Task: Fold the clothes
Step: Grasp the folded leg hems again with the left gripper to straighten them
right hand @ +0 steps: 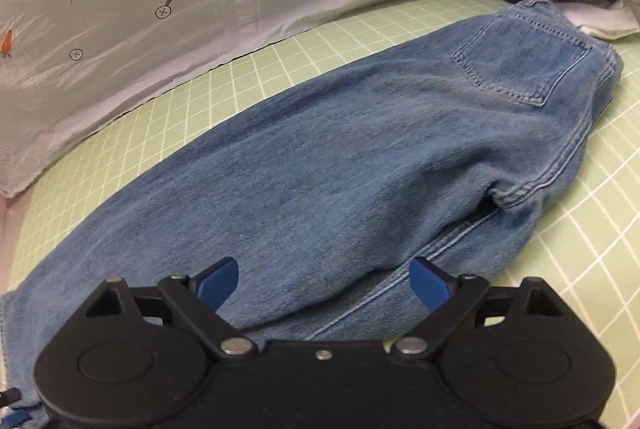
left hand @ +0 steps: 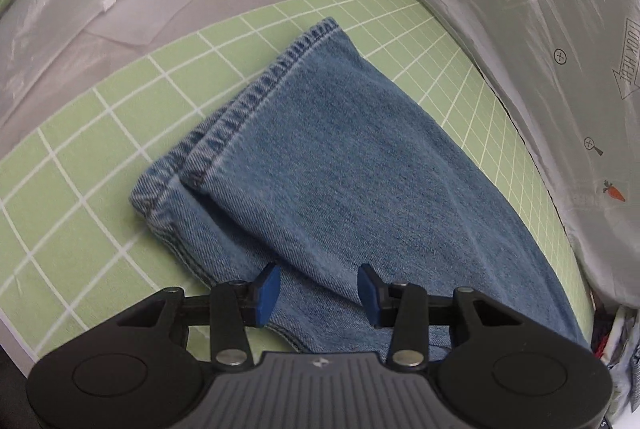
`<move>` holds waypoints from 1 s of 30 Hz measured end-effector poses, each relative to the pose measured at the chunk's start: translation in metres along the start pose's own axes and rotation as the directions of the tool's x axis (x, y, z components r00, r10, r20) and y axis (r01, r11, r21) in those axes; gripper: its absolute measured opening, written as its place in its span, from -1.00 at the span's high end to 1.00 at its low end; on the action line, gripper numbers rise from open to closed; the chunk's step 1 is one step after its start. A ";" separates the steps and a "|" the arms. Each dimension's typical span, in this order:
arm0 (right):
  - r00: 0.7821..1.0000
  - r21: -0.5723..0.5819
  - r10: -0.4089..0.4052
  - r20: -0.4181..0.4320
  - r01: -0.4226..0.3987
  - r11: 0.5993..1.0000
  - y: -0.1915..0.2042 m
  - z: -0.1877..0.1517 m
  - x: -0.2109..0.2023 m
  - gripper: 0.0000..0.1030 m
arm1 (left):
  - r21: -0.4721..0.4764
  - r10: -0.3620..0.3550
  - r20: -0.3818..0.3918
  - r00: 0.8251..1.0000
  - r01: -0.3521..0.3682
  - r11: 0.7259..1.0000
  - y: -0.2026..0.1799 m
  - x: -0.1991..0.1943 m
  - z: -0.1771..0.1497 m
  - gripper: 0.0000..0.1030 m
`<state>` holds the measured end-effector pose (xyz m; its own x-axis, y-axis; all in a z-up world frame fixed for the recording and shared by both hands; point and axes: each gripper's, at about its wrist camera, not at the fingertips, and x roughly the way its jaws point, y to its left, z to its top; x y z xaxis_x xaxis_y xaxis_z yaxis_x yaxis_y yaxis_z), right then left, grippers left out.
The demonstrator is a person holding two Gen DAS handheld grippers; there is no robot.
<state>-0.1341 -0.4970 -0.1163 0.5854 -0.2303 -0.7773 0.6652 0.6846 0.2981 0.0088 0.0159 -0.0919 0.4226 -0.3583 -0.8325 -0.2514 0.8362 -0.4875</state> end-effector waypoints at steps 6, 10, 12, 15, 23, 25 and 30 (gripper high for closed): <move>0.989 0.168 0.135 -0.062 -0.123 0.978 -0.011 0.005 0.019 -0.80 | -0.118 -0.039 0.029 0.999 0.042 0.992 0.014 -0.001 0.002 0.15; 0.982 0.226 0.171 -0.079 -0.150 0.963 -0.013 0.003 0.025 -0.80 | -0.142 -0.027 0.048 0.999 0.033 0.989 0.017 -0.002 0.009 0.13; 0.977 0.250 0.195 -0.085 -0.169 0.953 -0.014 0.000 0.029 -0.81 | -0.154 -0.020 0.057 0.998 0.029 0.988 0.018 -0.003 0.012 0.12; 0.980 0.281 0.186 -0.070 -0.160 0.946 -0.015 -0.002 0.031 -0.81 | -0.173 -0.011 0.070 0.997 0.023 0.985 0.020 -0.003 0.017 0.12; 0.996 0.351 0.084 -0.019 -0.072 0.934 -0.023 0.003 0.031 -0.82 | -0.198 0.000 0.114 0.994 0.023 0.980 0.029 -0.005 0.026 0.12; 0.998 0.348 0.054 -0.014 -0.046 0.936 -0.024 0.003 0.029 -0.82 | -0.213 0.000 0.133 0.991 0.028 0.977 0.032 -0.006 0.029 0.13; 0.999 0.321 -0.034 -0.007 0.034 0.946 -0.026 0.006 0.029 -0.63 | -0.188 0.082 0.133 0.988 -0.057 0.981 0.031 -0.003 0.038 0.87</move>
